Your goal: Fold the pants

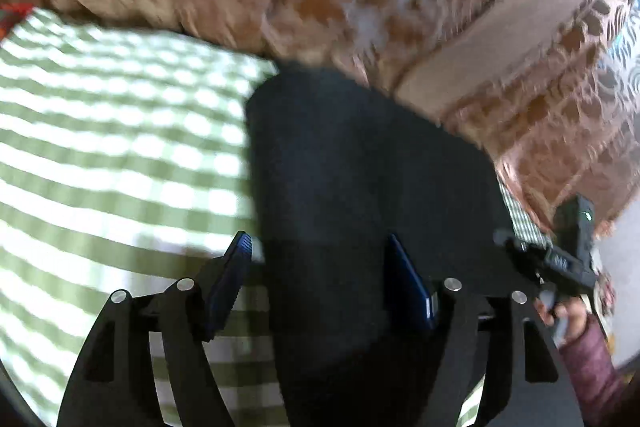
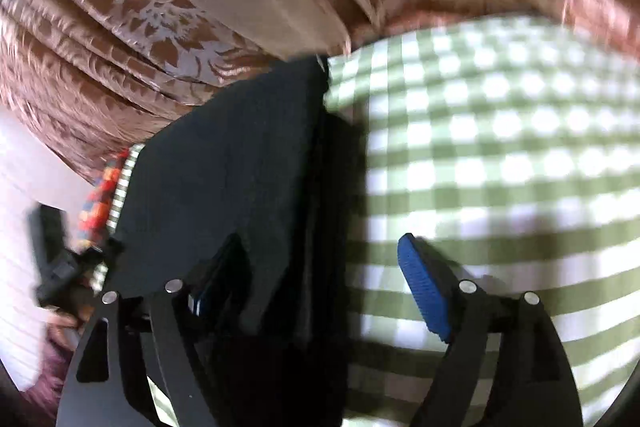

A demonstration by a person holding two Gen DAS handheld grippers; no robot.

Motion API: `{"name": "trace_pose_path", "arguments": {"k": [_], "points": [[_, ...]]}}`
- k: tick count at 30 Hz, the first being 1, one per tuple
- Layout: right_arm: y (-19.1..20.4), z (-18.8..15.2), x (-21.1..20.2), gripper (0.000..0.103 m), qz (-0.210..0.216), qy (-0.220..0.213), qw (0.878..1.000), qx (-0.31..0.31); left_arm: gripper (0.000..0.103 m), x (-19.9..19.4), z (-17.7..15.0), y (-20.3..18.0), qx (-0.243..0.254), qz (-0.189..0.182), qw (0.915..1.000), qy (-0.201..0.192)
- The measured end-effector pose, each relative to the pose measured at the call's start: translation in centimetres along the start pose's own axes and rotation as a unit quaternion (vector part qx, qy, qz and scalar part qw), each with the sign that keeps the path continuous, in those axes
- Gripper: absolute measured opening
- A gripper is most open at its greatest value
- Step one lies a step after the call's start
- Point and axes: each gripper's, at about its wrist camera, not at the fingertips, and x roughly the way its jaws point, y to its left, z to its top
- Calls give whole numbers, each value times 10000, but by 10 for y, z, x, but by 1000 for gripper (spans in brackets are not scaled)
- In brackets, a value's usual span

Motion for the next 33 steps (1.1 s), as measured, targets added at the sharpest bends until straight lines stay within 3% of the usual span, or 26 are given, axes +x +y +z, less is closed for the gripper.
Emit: {"name": "trace_pose_path", "arguments": {"k": [2,3,5,8,9,11,18,19,20,22,28,33], "points": [[15,2,-12,55,-281,-213,9984,-435,69,-22,-2,3,-60,160,9994,-289],[25,-1,-19,50,-387,-323,9962,-714,69,-36,-6,-4,-25,265,9983,-510],[39,-6,-25,31,-502,-447,9926,-1016,67,-52,-17,-17,219,273,9971,-682],[44,-22,-23,21,-401,-386,9916,-1169,64,-51,-38,-41,781,471,9945,-515],[41,-29,-10,19,-604,-174,9918,-1116,64,-39,-46,-45,971,645,9928,-279],[35,-47,4,20,-777,-192,9894,-1212,65,-16,-58,-47,1163,966,9885,-6],[38,-42,-10,23,-842,-305,9929,-788,66,-22,-56,-51,979,1093,9890,-165],[37,-42,-14,28,-841,-321,9936,-685,66,-26,-56,-53,998,1124,9884,-208],[36,-42,-16,40,-847,-337,9940,-596,66,-29,-60,-55,1016,1154,9878,-238],[35,-45,-27,53,-796,-448,9949,-437,66,-33,-63,-59,1042,1188,9871,-271],[47,-57,-50,54,-845,-714,9934,-303,69,-53,-77,-72,1165,1304,9835,-461],[42,-70,-38,55,-1030,-377,9937,-212,72,-44,-85,-69,1168,1454,9823,-186]]}}
